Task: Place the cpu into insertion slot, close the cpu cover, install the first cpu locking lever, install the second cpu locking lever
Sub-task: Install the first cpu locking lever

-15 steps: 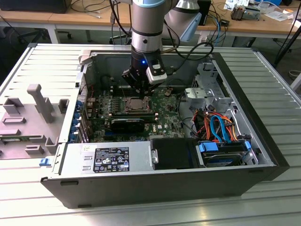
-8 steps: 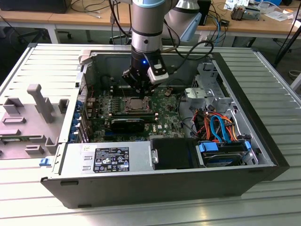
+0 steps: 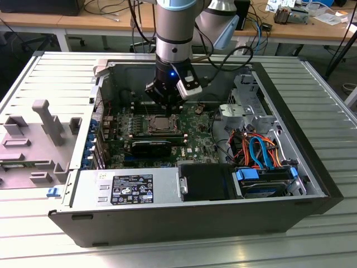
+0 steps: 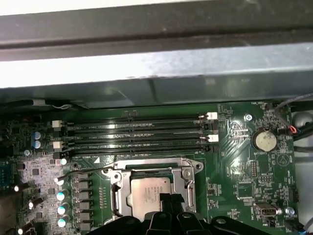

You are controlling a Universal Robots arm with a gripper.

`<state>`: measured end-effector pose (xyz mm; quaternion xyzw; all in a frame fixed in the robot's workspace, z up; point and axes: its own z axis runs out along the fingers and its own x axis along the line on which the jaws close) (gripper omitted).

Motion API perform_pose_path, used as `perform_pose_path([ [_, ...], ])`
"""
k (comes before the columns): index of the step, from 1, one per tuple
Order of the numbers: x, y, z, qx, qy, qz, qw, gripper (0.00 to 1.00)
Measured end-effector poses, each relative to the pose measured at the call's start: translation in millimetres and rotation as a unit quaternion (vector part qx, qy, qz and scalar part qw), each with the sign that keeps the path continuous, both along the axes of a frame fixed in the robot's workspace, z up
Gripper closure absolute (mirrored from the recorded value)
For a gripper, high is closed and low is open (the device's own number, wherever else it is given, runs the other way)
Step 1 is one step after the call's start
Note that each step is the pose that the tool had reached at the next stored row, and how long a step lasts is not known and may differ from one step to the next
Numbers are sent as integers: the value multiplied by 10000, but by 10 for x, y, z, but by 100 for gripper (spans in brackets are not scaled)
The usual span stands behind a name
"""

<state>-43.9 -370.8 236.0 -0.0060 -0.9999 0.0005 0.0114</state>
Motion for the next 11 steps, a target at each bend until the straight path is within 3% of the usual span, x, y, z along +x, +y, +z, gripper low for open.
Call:
perform_pose_path([
  [3,1,-1,0,0,0,303,9995,89],
  [11,0,0,3,1,0,305,9995,89],
])
